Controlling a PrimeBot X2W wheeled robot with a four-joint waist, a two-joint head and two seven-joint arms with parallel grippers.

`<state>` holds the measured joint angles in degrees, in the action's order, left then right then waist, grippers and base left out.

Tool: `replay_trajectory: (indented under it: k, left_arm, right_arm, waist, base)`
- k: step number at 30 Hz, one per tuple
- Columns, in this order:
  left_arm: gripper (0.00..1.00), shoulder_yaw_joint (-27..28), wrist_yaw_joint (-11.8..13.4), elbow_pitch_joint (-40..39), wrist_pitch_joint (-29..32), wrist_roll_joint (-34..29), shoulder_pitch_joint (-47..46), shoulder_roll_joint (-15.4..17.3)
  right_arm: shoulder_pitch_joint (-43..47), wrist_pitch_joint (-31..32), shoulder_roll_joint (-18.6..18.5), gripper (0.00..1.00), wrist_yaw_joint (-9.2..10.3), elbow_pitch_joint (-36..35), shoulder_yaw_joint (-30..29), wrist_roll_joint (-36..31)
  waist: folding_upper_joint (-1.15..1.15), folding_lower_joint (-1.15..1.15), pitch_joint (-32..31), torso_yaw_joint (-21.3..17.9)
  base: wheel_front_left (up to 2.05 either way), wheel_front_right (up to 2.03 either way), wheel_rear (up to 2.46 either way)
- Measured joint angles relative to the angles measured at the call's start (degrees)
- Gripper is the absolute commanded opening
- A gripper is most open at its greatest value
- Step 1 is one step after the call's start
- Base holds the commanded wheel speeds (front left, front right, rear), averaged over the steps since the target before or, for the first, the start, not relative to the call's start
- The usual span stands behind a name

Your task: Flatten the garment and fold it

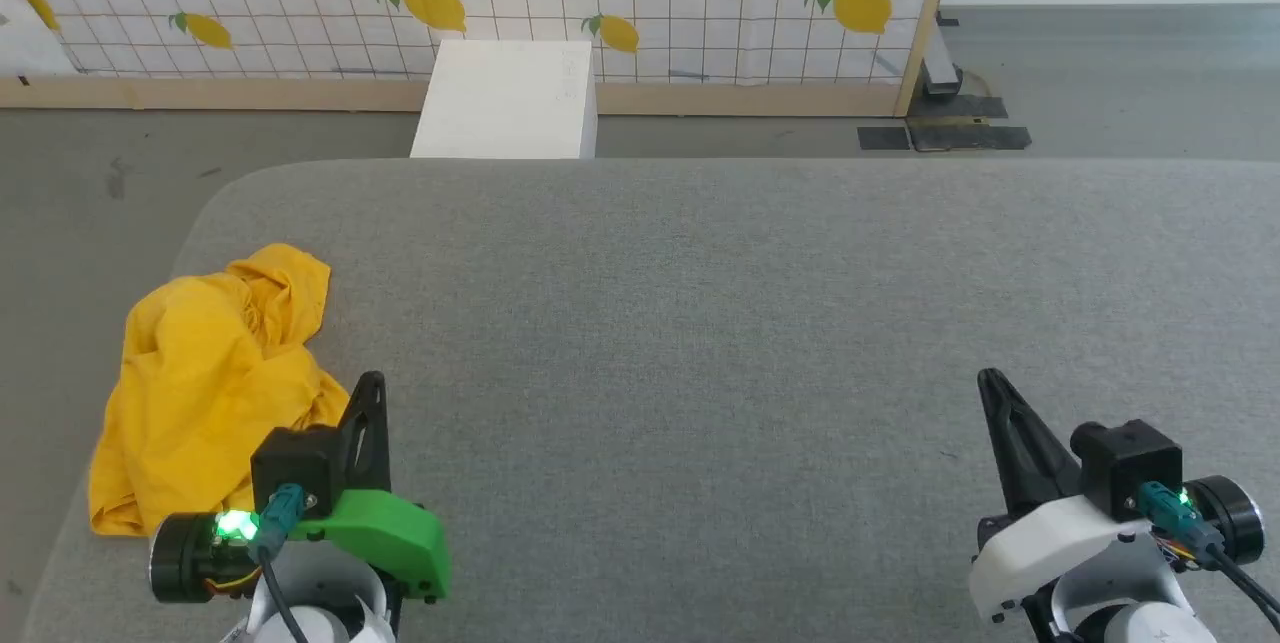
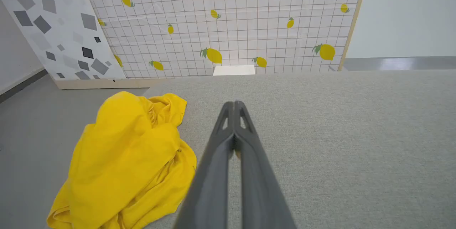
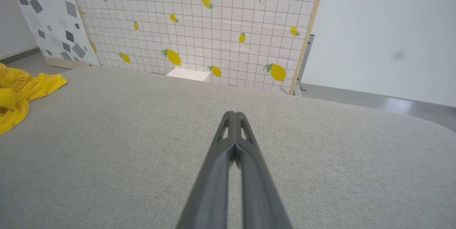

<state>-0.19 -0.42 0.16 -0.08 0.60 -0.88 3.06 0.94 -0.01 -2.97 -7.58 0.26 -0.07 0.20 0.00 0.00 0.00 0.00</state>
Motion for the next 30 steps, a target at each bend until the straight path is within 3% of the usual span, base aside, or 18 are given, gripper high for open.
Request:
replay_trajectory:
  k: [24, 25, 30]
  left_arm:
    - [0.00, 0.0, 0.0, 0.0, 0.0, 0.0, 0.0, 0.0]
    - [1.00, 0.0, 0.0, 0.0, 0.0, 0.0, 0.0, 0.0]
    - [1.00, -0.2, 0.0, 0.0, 0.0, 0.1, 0.0, 0.0]
  right_arm:
    - [0.0, 0.0, 0.0, 0.00, 0.00, 0.0, 0.0, 0.0]
    - [0.0, 0.0, 0.0, 1.00, -0.01, 0.0, 0.0, 0.0]
    - [0.0, 0.0, 0.0, 1.00, -0.01, 0.1, 0.0, 0.0]
  waist:
    - [0.00, 0.00, 0.0, 0.0]
    - [0.00, 0.00, 0.0, 0.0]
    - [0.00, 0.00, 0.0, 0.0]
  base:
    - [0.00, 0.00, 0.00]
    - [0.00, 0.00, 0.00]
    - [0.00, 0.00, 0.00]
